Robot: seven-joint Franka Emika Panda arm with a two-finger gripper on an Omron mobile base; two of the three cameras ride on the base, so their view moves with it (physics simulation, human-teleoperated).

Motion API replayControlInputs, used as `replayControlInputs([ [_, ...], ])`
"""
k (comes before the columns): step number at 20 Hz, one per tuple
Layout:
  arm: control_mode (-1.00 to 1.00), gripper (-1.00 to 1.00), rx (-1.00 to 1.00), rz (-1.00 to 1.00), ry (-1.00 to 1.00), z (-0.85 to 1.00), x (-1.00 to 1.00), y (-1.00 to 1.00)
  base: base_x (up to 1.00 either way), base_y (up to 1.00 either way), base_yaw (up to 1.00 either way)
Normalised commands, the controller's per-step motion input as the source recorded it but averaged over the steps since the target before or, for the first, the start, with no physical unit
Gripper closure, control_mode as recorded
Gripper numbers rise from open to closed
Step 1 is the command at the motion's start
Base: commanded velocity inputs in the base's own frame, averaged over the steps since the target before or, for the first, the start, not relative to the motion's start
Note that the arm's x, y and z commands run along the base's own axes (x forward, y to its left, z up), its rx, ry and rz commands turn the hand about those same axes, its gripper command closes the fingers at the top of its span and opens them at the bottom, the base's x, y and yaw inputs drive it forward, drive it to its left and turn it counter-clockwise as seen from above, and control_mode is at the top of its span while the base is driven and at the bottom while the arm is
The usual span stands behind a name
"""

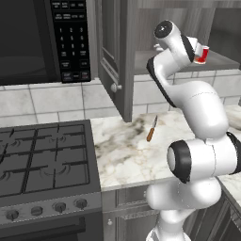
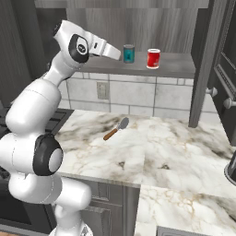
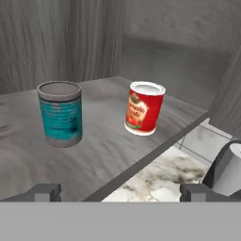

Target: Stack two cans on top of the other two cans in the cabinet.

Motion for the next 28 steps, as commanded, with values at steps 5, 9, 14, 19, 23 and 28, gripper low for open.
replayControlInputs([
  [5,-1.00,-1.00,0.01,0.02,-0.01,-0.14,0.14,-0.02,0.00,0.00,0.00],
  [9,-1.00,-1.00,0.02,0.01,0.00,-0.06,0.21,-0.07,0.00,0.00,0.00],
  [14,-1.00,-1.00,0.00,0.04,0.00,0.00,0.24,-0.14,0.00,0.00,0.00],
  [19,-1.00,-1.00,0.01,0.07,0.00,0.00,0.23,-0.11,0.00,0.00,0.00],
  [23,-1.00,-1.00,0.04,0.09,0.00,-0.01,0.21,-0.03,0.00,0.00,0.00],
  [28,-1.00,-1.00,0.05,0.10,0.00,-0.01,0.19,0.00,0.00,0.00,0.00],
])
